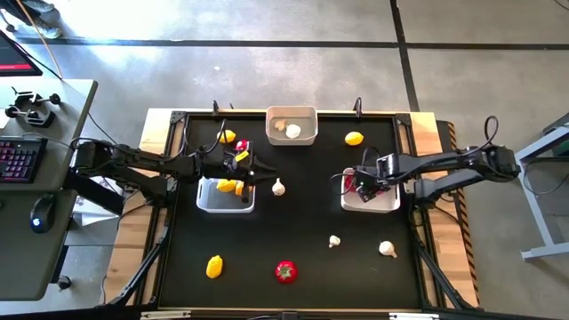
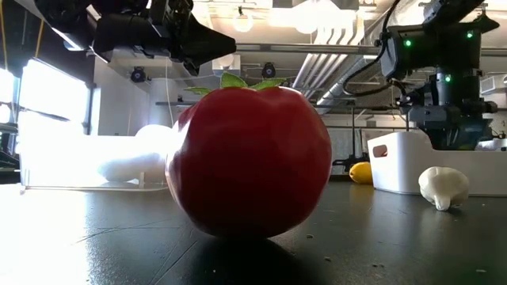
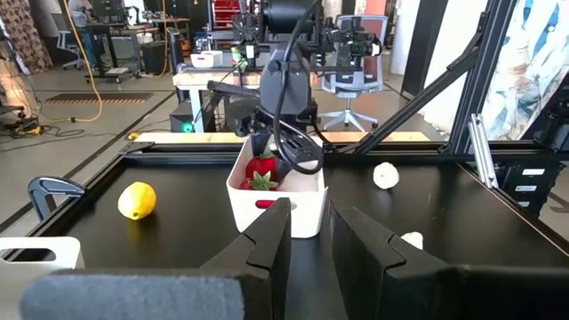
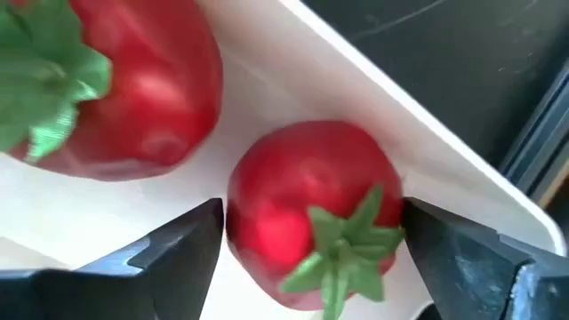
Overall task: Sort produce into baskets
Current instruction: Put the red tomato into the bottom right white bin, then put the yellow lemon into the transparent bin
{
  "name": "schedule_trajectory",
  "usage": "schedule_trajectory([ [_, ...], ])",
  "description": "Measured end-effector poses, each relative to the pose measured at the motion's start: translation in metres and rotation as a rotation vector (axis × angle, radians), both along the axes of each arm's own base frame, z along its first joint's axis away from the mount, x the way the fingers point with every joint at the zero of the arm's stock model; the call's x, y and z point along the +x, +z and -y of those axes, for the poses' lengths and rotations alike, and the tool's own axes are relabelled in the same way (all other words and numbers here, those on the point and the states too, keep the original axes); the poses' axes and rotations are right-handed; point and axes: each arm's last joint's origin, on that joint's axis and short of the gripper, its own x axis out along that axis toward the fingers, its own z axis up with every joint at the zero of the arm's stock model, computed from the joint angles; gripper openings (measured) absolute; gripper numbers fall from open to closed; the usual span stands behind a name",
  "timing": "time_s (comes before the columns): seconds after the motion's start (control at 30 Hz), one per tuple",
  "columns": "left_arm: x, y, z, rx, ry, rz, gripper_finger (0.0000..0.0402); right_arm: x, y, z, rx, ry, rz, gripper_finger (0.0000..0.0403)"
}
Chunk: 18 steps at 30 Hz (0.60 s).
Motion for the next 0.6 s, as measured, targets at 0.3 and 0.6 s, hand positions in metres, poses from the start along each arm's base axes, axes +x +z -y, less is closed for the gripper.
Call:
schedule_trajectory([
  [0.3,0.000,-0.001,-0.001,0.004,0.001,-0.007,0.0063,0.009,0.033,-0.001,-0.024,0.026,0.008,0.0322],
  [0.6,-0.001,-0.003,-0.004,0.036,0.004,-0.032,0.0015,0.035,0.073,-0.015,-0.289,0.219,0.191,0.0209],
])
